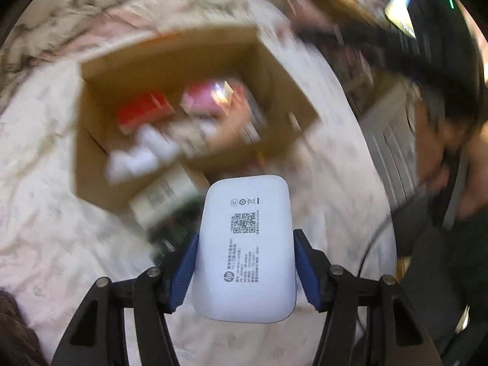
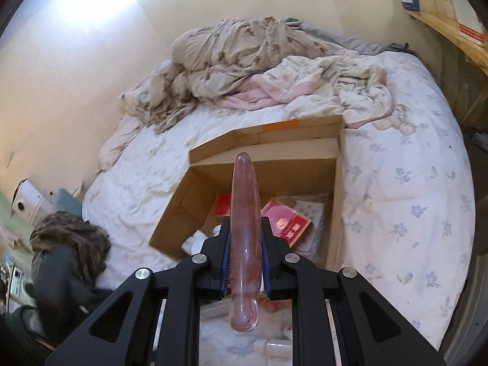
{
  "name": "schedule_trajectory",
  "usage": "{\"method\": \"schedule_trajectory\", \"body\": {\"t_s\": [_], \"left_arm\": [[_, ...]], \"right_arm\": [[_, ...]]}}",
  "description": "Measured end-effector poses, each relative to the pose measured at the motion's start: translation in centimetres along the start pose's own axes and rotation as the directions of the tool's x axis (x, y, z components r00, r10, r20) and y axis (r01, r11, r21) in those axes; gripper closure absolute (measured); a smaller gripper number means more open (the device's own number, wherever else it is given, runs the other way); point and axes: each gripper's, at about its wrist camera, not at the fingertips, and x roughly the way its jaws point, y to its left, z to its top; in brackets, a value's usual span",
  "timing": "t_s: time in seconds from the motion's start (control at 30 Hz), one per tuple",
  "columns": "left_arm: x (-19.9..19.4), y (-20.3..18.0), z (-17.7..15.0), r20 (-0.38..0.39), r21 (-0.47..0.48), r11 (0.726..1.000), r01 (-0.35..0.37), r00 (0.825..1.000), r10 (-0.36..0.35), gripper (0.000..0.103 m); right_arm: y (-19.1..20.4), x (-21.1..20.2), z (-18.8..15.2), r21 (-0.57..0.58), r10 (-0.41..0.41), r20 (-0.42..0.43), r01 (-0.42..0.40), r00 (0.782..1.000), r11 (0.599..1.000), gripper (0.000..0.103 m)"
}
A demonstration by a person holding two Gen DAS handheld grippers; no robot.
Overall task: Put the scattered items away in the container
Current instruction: 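Lower the power bank and pink rod into the box and open both tools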
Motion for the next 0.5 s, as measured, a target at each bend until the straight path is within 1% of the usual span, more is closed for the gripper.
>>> {"method": "schedule_trajectory", "body": {"t_s": [0.03,0.07,0.13,0.2,0.27,0.37,0.4,0.43,0.47,0.5], "left_arm": [[-0.3,0.9,1.3,0.024,-0.016,1.000,-0.019,1.000,0.019,0.042],[-0.5,1.7,2.6,0.048,-0.032,0.998,-0.062,0.997,0.064,0.042],[-0.1,2.8,4.3,0.063,-0.060,0.989,-0.133,0.989,0.137,0.042],[1.3,4.1,5.9,0.032,-0.103,0.981,-0.163,0.986,0.167,0.042],[2.3,5.3,6.6,-0.003,-0.163,0.971,-0.173,0.985,0.175,0.042],[4.8,7.0,8.3,-0.012,-0.164,0.965,-0.205,0.978,0.206,0.043],[5.6,7.2,8.7,-0.020,-0.158,0.962,-0.224,0.974,0.224,0.048],[6.3,7.4,8.9,-0.024,-0.155,0.961,-0.229,0.973,0.228,0.057],[6.7,7.6,9.0,-0.033,-0.152,0.961,-0.231,0.973,0.229,0.074],[7.2,7.8,9.2,-0.043,-0.153,0.958,-0.242,0.970,0.239,0.074]], "right_arm": [[-0.3,0.6,0.0,0.011,-0.011,-0.021,0.011,1.000,1.000,0.085],[-0.4,1.2,-0.1,0.017,-0.027,-0.038,0.027,0.999,0.999,0.085],[-0.7,2.6,-0.4,0.012,-0.070,-0.086,0.071,0.994,0.997,0.085],[-0.8,3.7,-0.7,-0.008,-0.118,-0.119,0.118,0.986,0.993,0.085],[-0.9,4.9,-1.0,-0.026,-0.150,-0.150,0.148,0.977,0.989,0.085],[-1.2,5.9,-1.4,-0.034,-0.165,-0.180,0.162,0.970,0.986,0.085],[-1.2,6.3,-1.4,-0.037,-0.167,-0.188,0.163,0.968,0.986,0.085],[-1.2,6.6,-1.4,-0.041,-0.169,-0.194,0.164,0.966,0.986,0.085],[-1.2,6.8,-1.4,-0.045,-0.170,-0.201,0.164,0.965,0.985,0.085],[-1.1,6.9,-1.4,-0.049,-0.176,-0.202,0.170,0.963,0.984,0.084]]}}
